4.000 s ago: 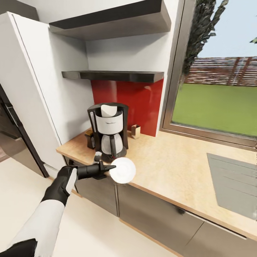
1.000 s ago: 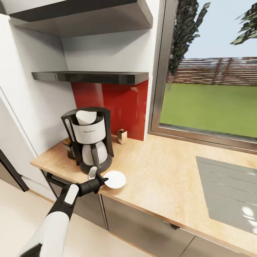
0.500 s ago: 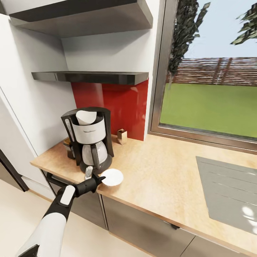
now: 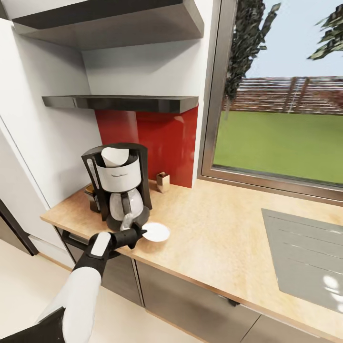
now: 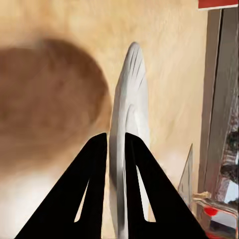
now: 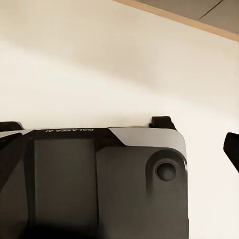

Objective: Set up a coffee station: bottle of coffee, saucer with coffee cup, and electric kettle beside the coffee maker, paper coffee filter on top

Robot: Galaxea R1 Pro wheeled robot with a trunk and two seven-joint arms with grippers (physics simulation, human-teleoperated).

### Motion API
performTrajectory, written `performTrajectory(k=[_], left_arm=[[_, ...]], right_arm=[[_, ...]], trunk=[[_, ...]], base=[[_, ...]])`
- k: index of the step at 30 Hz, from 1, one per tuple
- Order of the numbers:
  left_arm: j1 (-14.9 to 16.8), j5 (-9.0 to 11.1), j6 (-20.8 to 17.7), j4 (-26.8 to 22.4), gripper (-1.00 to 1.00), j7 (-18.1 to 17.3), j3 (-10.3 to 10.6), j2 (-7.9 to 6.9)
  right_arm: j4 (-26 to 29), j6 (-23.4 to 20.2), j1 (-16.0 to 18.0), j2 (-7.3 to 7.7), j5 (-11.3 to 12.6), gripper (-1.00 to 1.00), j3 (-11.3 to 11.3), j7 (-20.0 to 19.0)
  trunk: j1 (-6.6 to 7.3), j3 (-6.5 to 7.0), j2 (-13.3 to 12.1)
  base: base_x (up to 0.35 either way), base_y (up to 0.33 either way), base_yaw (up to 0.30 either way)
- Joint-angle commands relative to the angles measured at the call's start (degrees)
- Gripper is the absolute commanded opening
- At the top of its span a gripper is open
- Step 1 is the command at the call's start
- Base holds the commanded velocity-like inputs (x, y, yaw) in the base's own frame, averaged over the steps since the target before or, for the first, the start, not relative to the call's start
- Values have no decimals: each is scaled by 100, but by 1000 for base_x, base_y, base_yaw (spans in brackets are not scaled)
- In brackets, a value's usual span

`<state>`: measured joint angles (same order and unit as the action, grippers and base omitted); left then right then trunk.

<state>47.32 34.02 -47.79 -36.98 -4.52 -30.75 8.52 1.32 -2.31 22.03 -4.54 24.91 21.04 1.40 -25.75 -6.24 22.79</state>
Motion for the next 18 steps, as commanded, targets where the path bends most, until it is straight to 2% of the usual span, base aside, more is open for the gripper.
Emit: performTrajectory(k=[1,5,18], left_arm=[[11,-24,-38,-11,-100,47,-45,9],[11,-14,-38,-22,-100,163,-45,5],[-6,-21,-24,6,-100,187,-60,0]], right_arm=[[8,-24,3,2,49,100,47,14],[8,-25,3,5,49,100,48,15],[8,-24,3,6,49,100,41,15]], trunk=[[-3,-12,13],[-3,-12,13],[-3,-12,13]], base=[[0,0,0],[0,0,0],[0,0,0]])
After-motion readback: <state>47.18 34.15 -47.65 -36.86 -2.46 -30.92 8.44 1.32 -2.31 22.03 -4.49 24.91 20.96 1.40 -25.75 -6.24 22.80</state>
